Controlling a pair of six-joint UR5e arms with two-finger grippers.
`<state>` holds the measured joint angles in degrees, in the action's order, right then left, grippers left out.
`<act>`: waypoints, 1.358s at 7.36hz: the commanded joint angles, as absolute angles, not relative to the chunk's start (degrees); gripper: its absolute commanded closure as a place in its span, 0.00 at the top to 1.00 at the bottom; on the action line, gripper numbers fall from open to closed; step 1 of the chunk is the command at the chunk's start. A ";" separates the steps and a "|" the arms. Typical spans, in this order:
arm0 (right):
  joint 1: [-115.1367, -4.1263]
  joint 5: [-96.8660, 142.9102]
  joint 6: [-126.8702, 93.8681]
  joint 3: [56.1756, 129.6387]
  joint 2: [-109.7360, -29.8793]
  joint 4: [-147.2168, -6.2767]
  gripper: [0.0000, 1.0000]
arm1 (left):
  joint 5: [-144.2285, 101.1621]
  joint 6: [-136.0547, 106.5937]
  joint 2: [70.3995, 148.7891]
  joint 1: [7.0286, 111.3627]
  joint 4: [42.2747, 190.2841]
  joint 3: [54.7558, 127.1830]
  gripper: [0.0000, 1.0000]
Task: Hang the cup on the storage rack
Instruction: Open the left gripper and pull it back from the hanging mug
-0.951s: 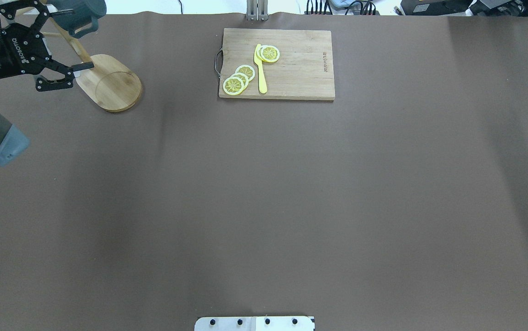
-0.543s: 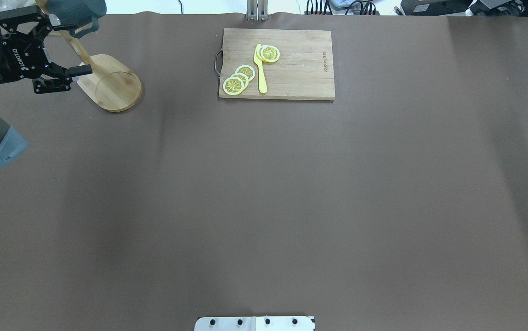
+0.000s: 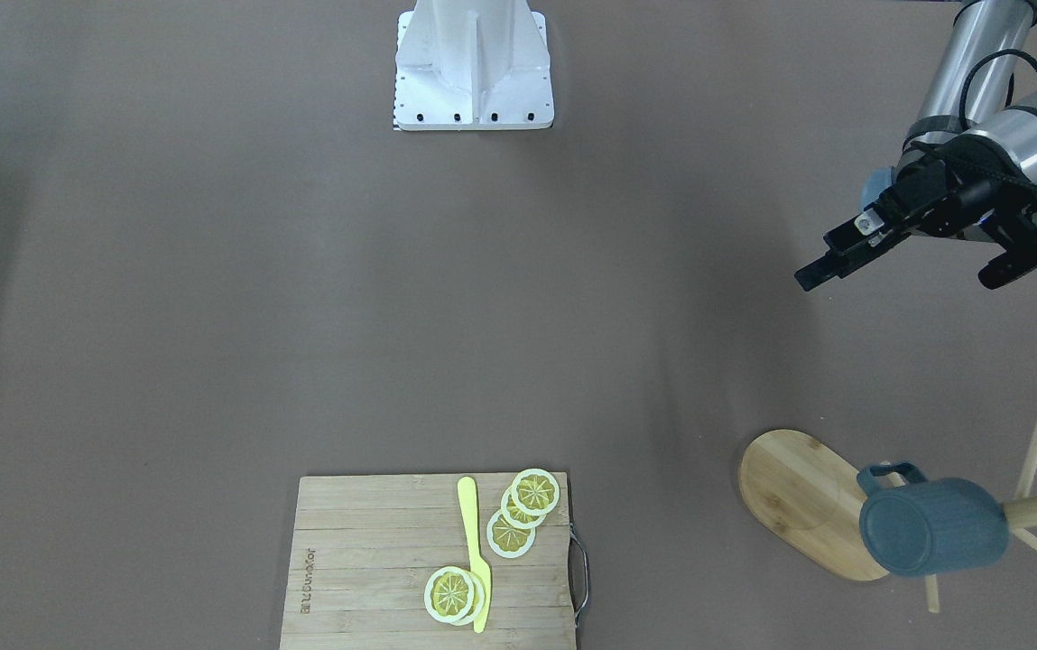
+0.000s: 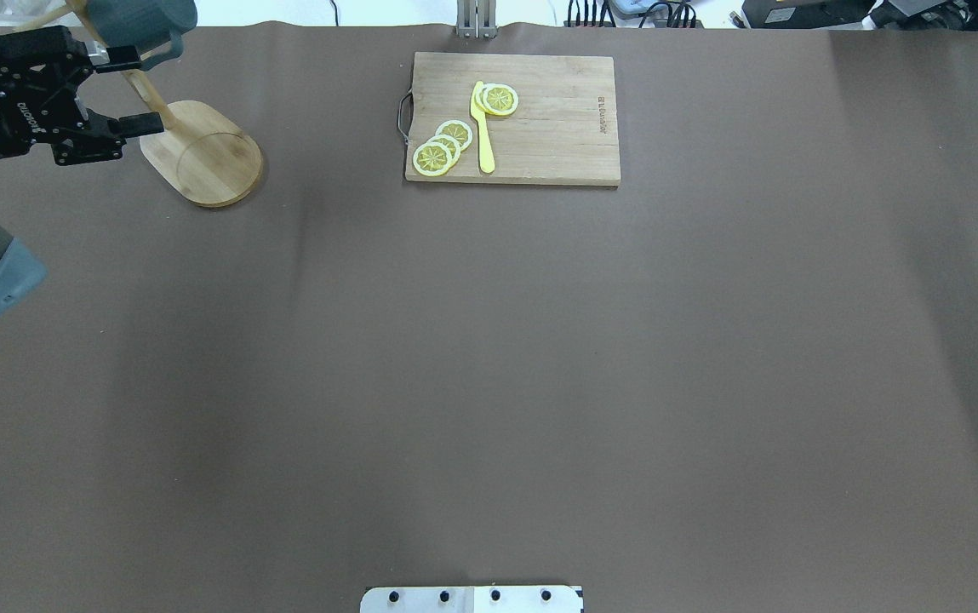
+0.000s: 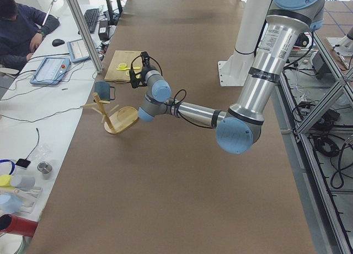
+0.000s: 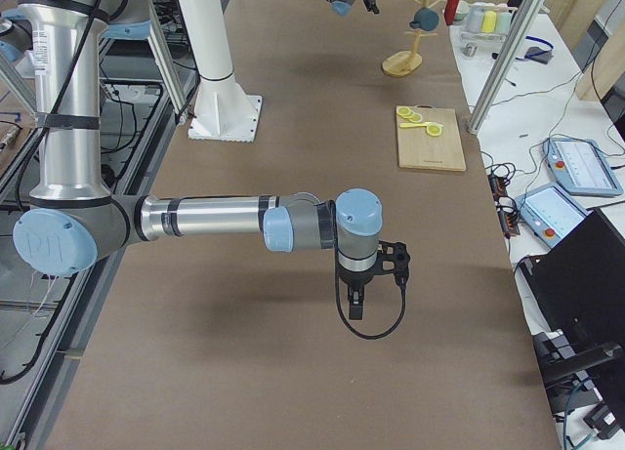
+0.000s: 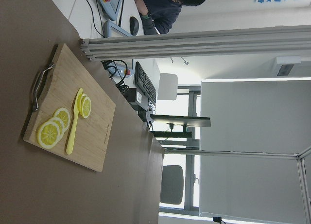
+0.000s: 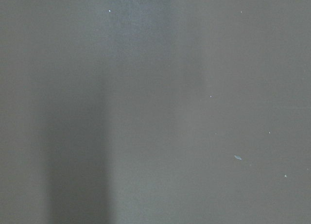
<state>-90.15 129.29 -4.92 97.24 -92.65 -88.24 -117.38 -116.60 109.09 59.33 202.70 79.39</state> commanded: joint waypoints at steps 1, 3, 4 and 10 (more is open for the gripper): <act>-90.18 129.29 -4.92 97.21 -92.90 -88.24 1.00 | -117.51 -105.68 107.41 59.24 202.76 79.45 0.99; -90.18 129.37 -4.92 97.21 -92.99 -88.24 1.00 | -120.13 -96.30 107.14 59.33 202.68 79.37 0.99; -90.18 129.37 -4.92 97.21 -92.99 -88.24 1.00 | -121.80 -93.11 107.05 59.33 202.68 79.37 0.99; -90.18 129.29 -4.83 97.21 -93.08 -88.16 1.00 | -124.28 -60.43 102.85 59.33 200.92 78.66 0.99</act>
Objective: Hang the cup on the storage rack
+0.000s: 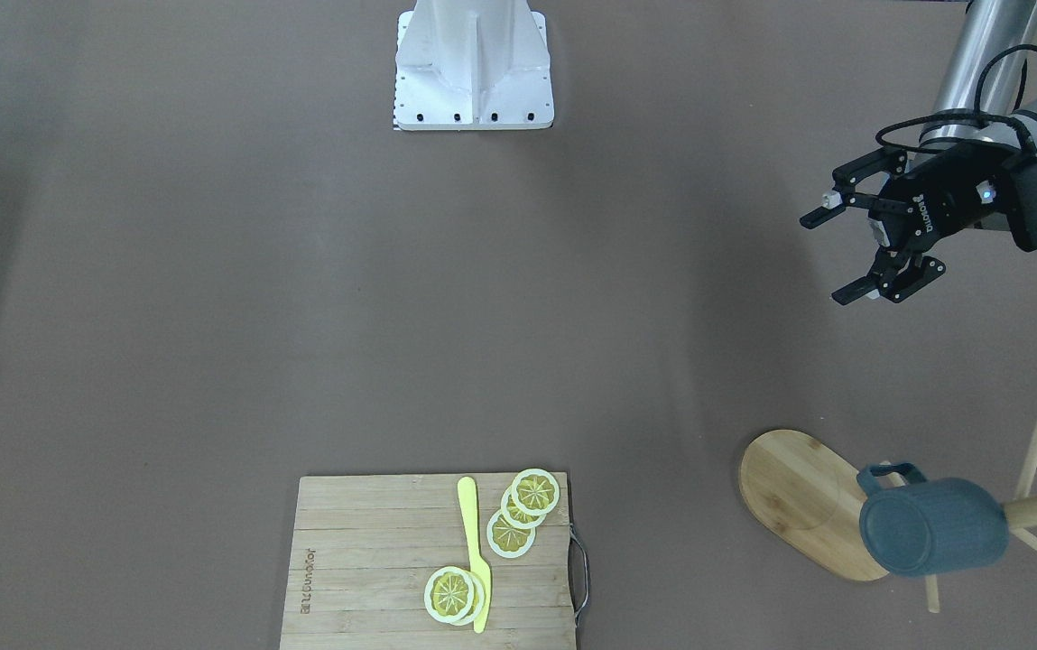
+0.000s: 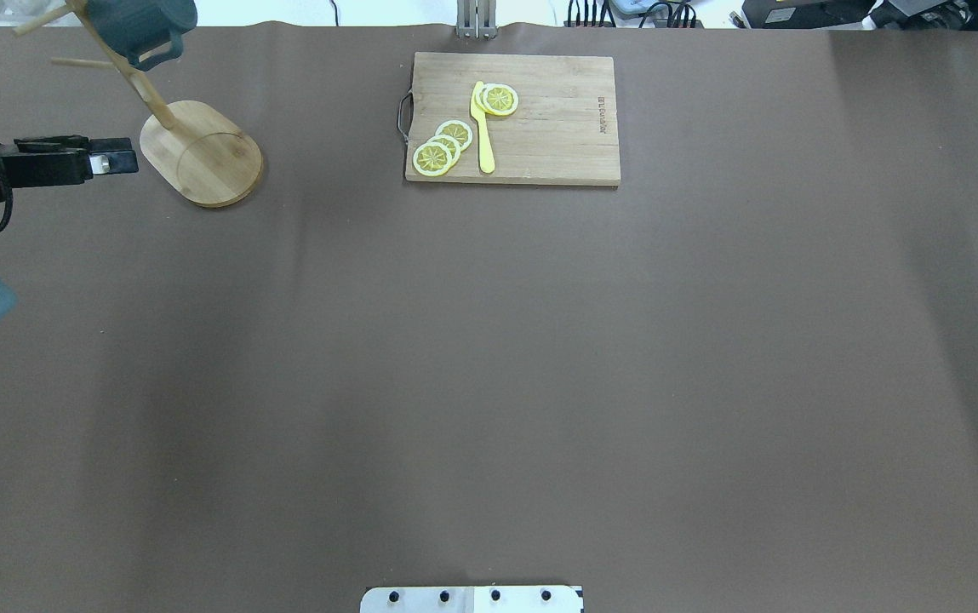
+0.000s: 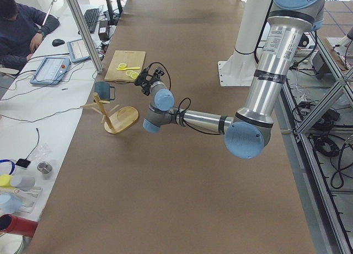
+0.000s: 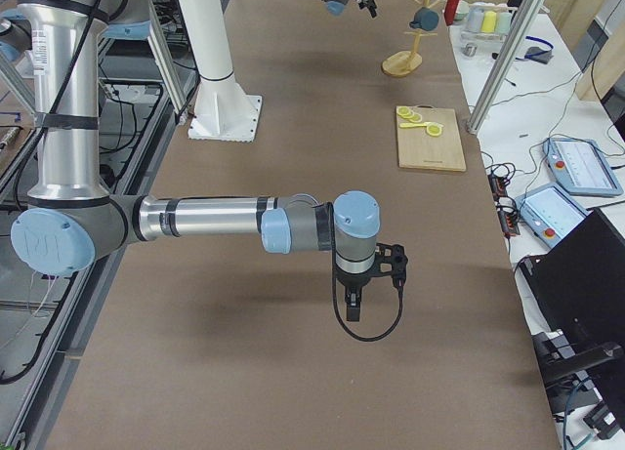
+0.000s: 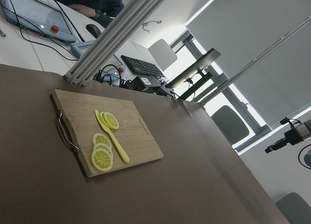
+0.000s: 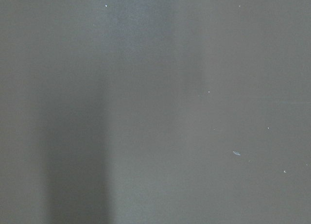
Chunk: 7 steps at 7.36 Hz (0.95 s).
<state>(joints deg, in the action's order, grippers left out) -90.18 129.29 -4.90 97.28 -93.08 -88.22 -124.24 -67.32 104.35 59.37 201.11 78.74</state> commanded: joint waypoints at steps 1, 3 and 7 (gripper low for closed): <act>-90.18 129.29 -4.83 97.21 -93.08 -88.24 1.00 | -124.28 -55.60 101.70 59.33 200.92 78.23 0.99; -90.18 129.29 -4.83 97.29 -92.99 -88.24 1.00 | -124.36 -54.93 101.51 59.59 198.31 78.57 1.00; -90.18 129.29 -4.92 97.38 -93.25 -88.24 1.00 | -140.34 -40.99 102.22 74.42 180.21 78.93 0.99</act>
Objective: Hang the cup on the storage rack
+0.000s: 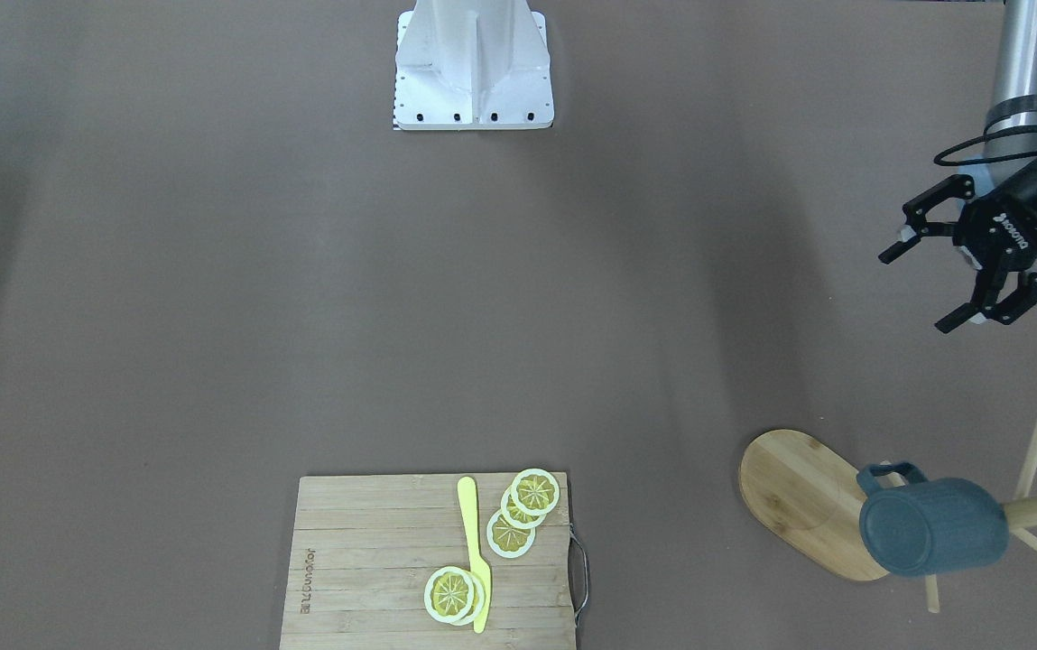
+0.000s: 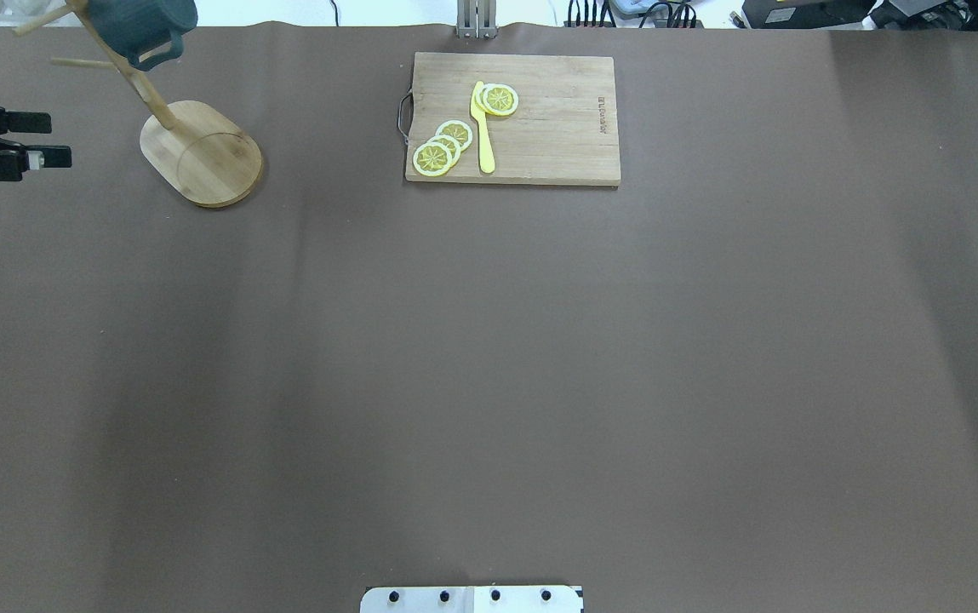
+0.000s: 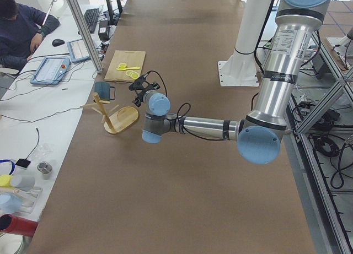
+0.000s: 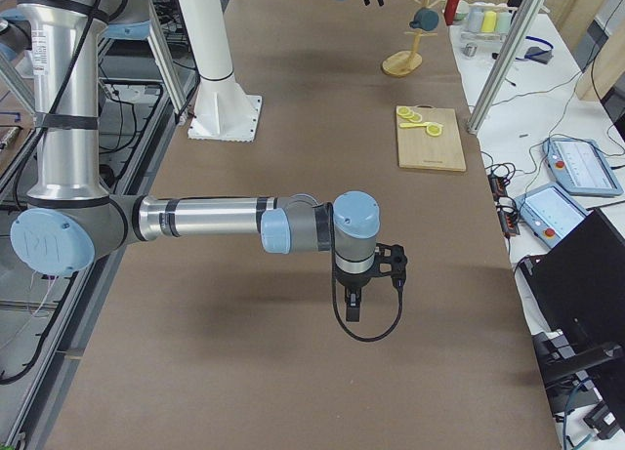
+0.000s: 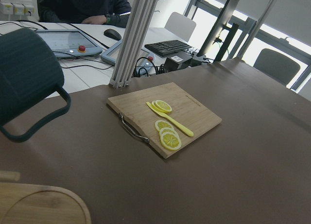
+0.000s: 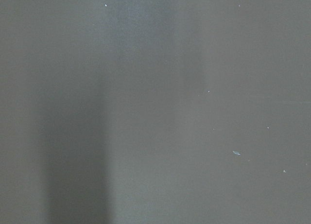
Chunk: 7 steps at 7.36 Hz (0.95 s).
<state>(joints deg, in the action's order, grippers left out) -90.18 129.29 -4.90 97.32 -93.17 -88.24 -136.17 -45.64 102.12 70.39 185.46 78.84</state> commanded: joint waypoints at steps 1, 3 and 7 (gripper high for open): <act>-90.18 129.29 -4.92 97.38 -93.34 -88.24 1.00 | -142.36 -36.69 102.13 75.84 175.22 78.84 0.99; -90.18 129.29 -4.92 97.29 -93.34 -88.24 1.00 | -145.45 -28.26 101.95 78.04 163.35 78.84 0.99; -90.18 129.29 -4.92 96.95 -93.43 -86.59 1.00 | -145.37 -16.48 101.51 80.32 148.67 78.75 0.99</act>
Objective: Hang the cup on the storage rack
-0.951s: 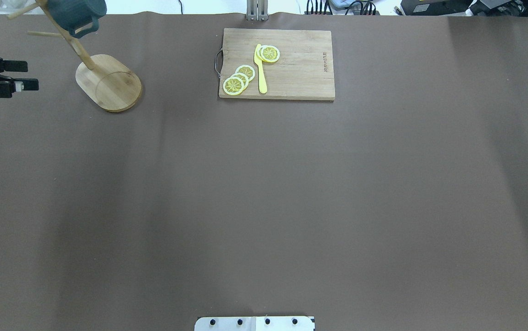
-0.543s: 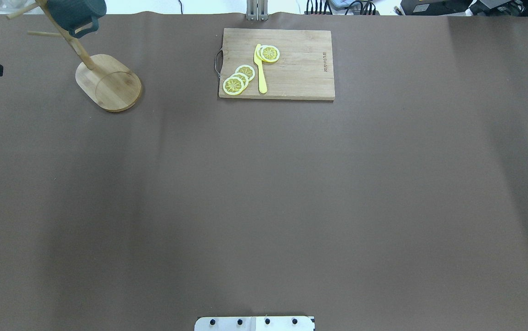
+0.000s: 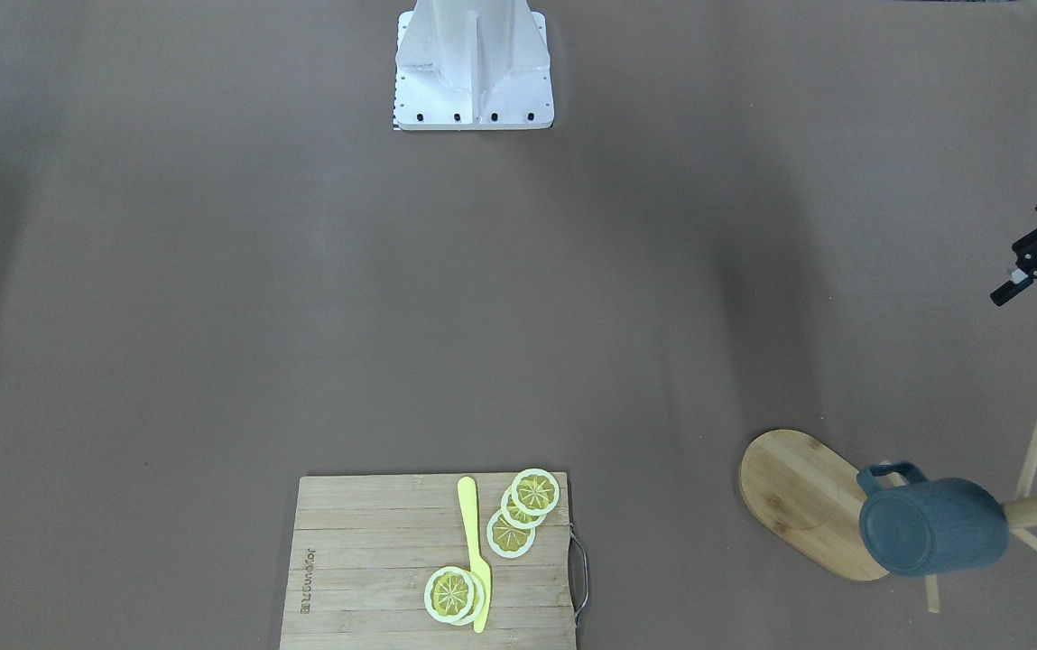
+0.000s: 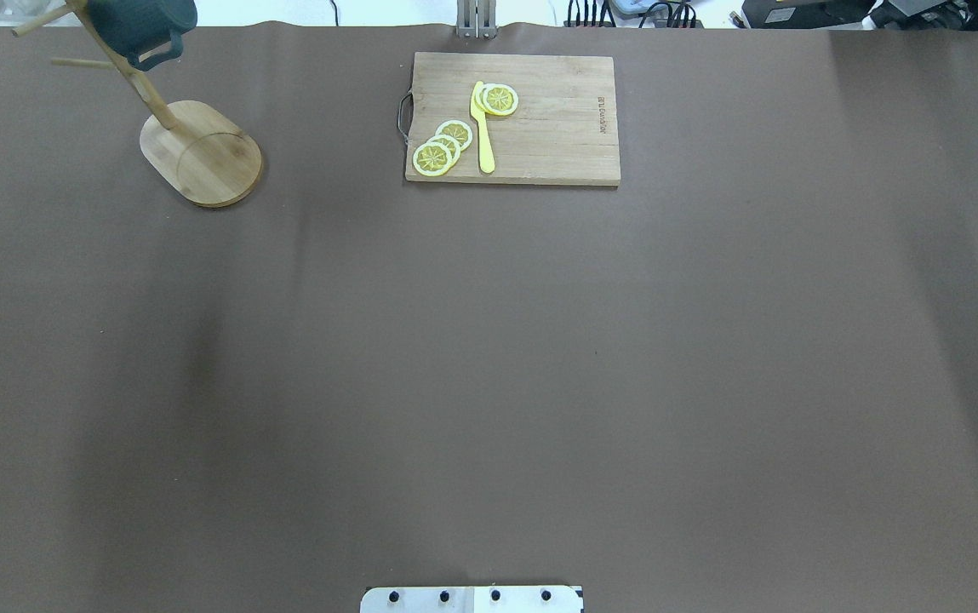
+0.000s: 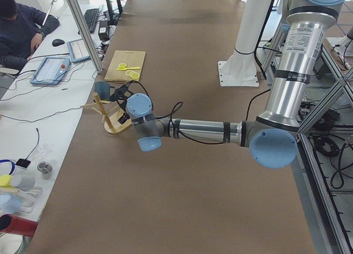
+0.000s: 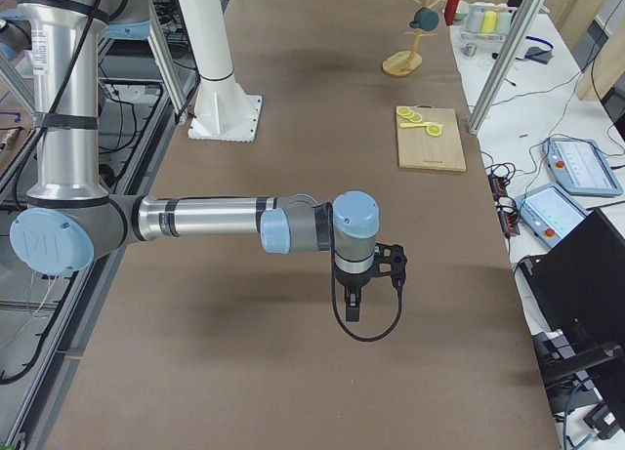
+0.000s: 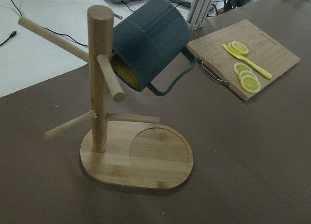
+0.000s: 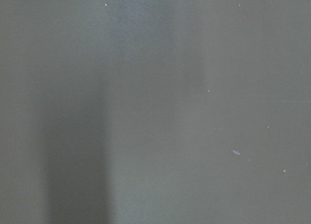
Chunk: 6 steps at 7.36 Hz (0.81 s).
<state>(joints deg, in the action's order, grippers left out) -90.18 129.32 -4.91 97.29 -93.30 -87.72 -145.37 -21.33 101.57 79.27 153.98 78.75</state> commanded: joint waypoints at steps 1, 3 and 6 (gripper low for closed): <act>-90.18 129.29 -4.92 96.77 -93.43 -86.57 1.00 | -144.94 -12.26 101.51 81.81 144.10 78.75 0.99; -90.18 129.55 -4.83 96.77 -93.43 -86.57 1.00 | -142.84 -1.81 101.51 83.57 133.21 78.84 0.99; -90.18 129.64 -4.83 96.77 -93.43 -86.31 1.00 | -137.73 5.87 101.69 84.28 120.63 78.84 0.99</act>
